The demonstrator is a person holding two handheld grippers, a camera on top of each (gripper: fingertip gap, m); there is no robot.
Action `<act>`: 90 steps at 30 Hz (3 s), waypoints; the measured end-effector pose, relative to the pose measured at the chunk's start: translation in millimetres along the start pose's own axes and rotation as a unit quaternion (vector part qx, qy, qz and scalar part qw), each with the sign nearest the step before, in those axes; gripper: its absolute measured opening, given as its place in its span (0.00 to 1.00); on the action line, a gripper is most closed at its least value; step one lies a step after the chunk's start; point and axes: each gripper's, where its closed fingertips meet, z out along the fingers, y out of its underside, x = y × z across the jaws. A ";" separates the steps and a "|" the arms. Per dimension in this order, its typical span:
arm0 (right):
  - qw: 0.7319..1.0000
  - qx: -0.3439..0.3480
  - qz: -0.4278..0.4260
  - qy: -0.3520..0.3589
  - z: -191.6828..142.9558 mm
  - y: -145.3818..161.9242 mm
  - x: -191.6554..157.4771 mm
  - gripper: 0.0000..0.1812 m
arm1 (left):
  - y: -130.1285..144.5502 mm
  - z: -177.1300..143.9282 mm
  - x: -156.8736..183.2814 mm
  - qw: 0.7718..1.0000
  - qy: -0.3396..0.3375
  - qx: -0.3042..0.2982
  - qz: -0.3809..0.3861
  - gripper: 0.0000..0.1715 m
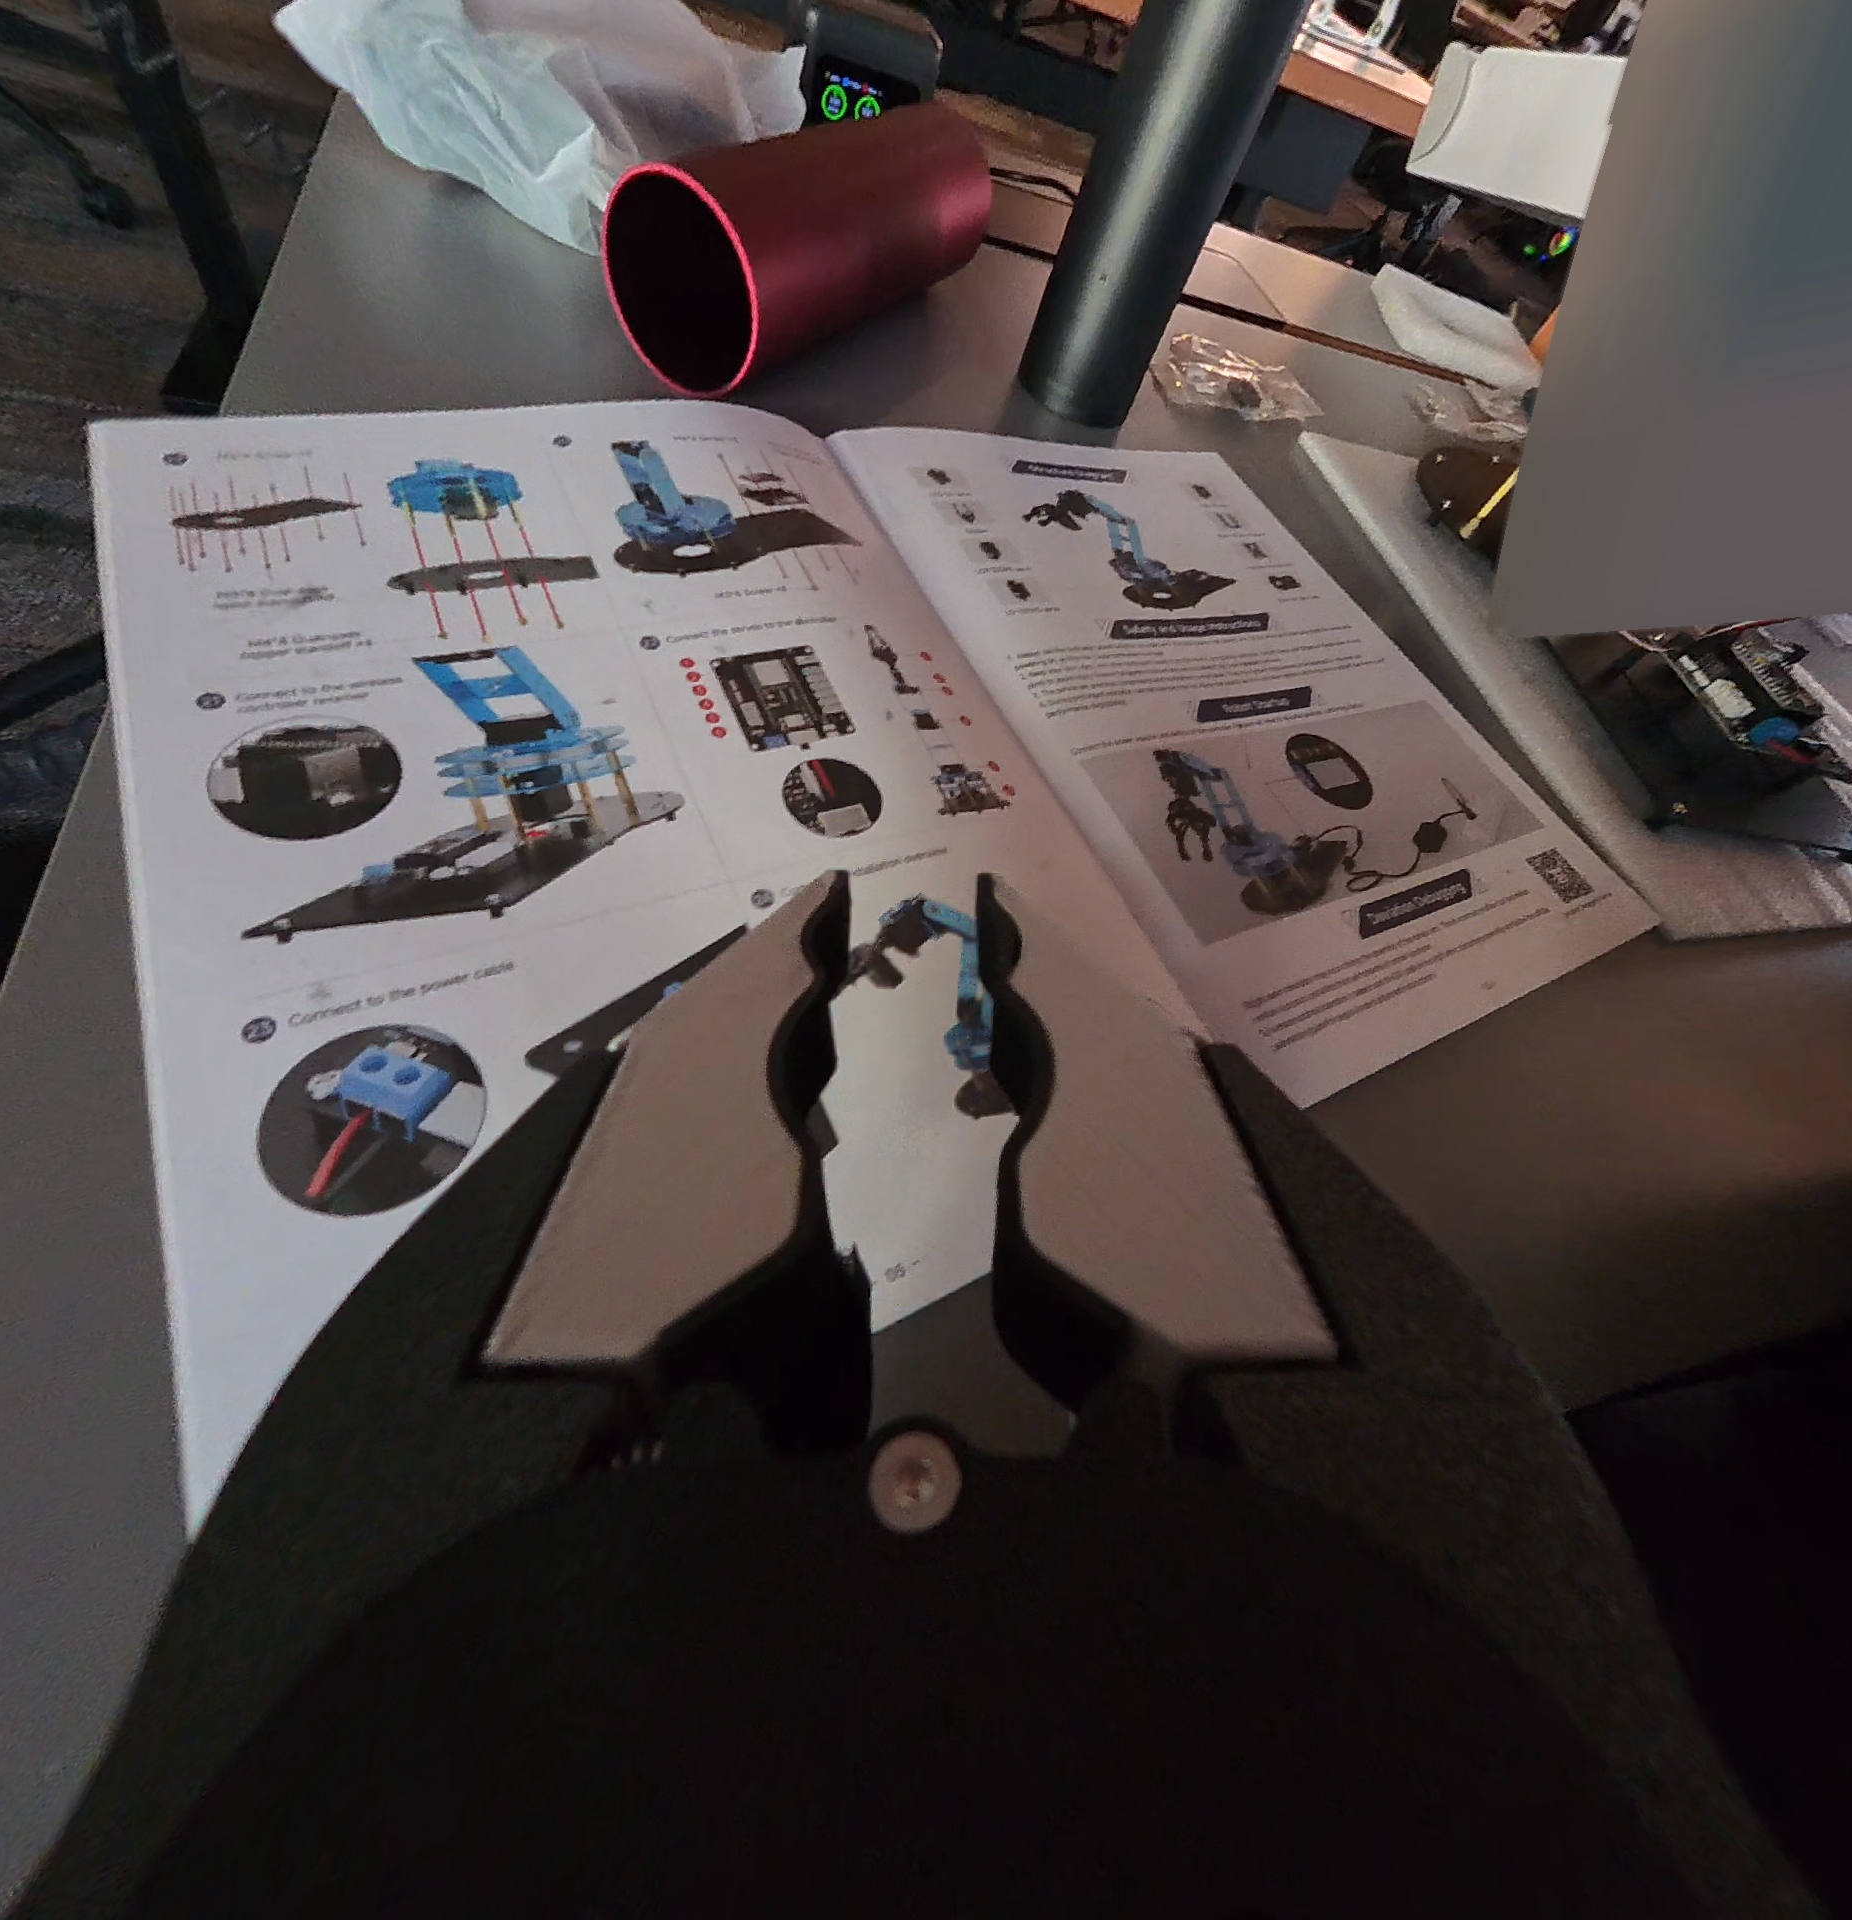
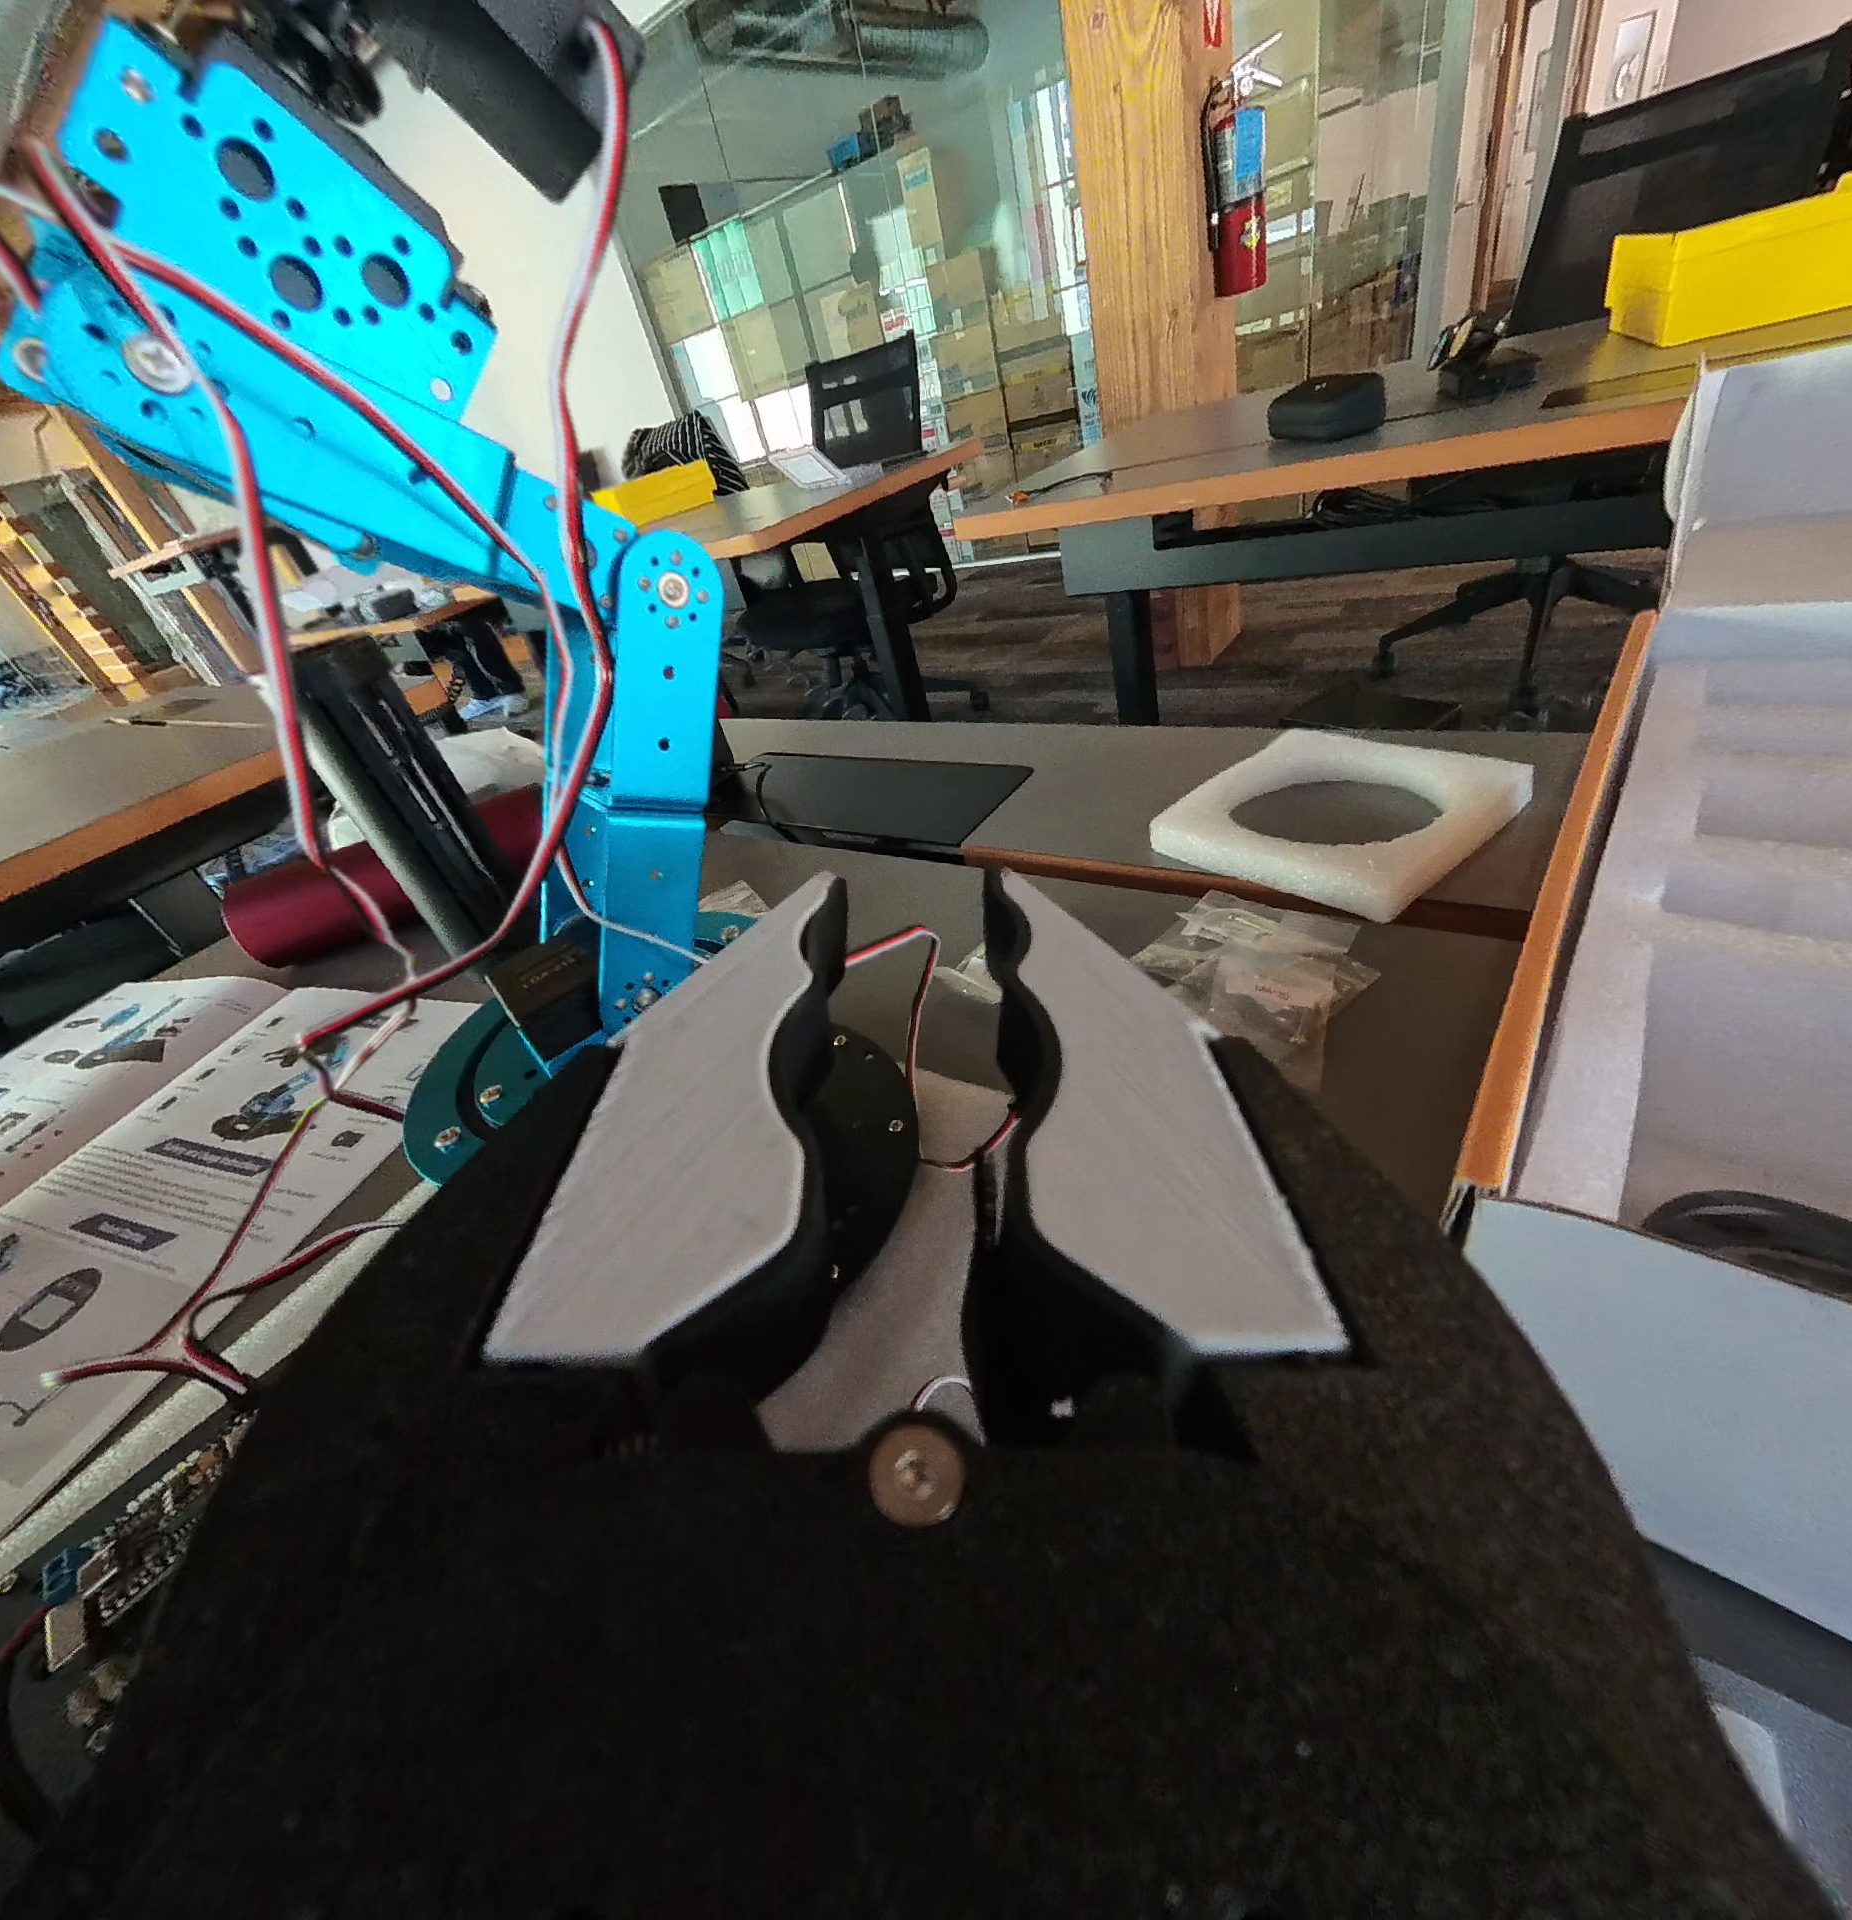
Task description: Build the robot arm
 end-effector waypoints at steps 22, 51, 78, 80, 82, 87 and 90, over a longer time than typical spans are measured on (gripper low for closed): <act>0.904 -0.064 -0.204 -0.369 12.3 -76.3 -130.2 0.24 | -40.5 15.7 218.6 0.973 0.123 0.022 0.193 0.13; 0.885 -0.102 -0.035 -0.452 -23.5 -112.8 -147.2 0.00 | -208.5 209.4 463.3 0.908 0.217 0.143 0.330 0.19; 0.939 -0.154 -0.007 -0.306 -19.6 -123.7 -129.8 0.00 | -216.2 222.3 472.8 0.925 0.151 0.136 0.320 0.17; 0.934 -0.155 0.006 -0.322 -22.1 -124.8 -132.7 0.00 | -215.2 231.9 474.2 0.925 0.147 0.135 0.322 0.16; 0.931 -0.155 0.013 -0.331 -23.1 -125.4 -134.5 0.00 | -218.6 238.3 473.2 0.924 0.135 0.144 0.329 0.08; 0.935 -0.083 -0.056 -0.339 -32.0 -145.5 -126.6 0.04 | -225.1 232.1 477.7 0.914 0.156 0.149 0.343 0.01; 0.931 0.011 -0.125 -0.342 -53.4 -167.0 -107.4 0.13 | -236.0 218.1 479.6 0.917 0.198 0.147 0.314 0.01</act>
